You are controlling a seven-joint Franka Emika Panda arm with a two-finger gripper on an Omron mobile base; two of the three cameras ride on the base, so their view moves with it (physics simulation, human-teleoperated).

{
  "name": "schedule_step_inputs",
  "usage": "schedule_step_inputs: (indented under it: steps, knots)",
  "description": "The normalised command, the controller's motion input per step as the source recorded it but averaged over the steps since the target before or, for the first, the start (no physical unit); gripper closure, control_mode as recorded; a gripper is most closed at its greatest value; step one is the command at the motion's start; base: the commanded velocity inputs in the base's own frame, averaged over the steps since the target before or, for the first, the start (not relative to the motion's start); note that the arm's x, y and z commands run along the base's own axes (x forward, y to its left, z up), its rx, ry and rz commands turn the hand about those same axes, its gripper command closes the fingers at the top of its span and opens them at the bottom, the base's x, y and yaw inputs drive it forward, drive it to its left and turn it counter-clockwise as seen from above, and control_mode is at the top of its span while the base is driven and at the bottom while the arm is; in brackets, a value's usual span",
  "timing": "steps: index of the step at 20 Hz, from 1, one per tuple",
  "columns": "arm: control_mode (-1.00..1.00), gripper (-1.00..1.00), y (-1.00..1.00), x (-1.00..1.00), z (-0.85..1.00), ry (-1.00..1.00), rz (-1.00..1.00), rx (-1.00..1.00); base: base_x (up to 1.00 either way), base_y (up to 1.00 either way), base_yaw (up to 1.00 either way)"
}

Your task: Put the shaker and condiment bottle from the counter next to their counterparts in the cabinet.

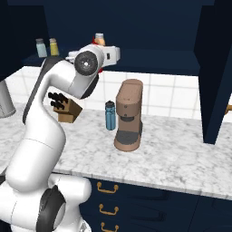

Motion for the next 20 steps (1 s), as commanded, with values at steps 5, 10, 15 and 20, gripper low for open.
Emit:
schedule_step_inputs:
  steps: [5,10,15,20]
  knots:
    - [-1.0,1.0,0.0,0.5,0.0,0.05,0.0,0.0,0.0,0.0,0.0]
    - [-1.0,1.0,0.0,0.58,0.0,0.01,0.01,0.0,0.0,0.0,0.0]
    - [-1.0,1.0,0.0,0.34,-0.02,0.0,0.03,0.0,0.0,0.0,0.0]
    - [-1.0,1.0,0.0,0.23,-0.11,0.0,0.02,0.0,0.0,0.0,0.0]
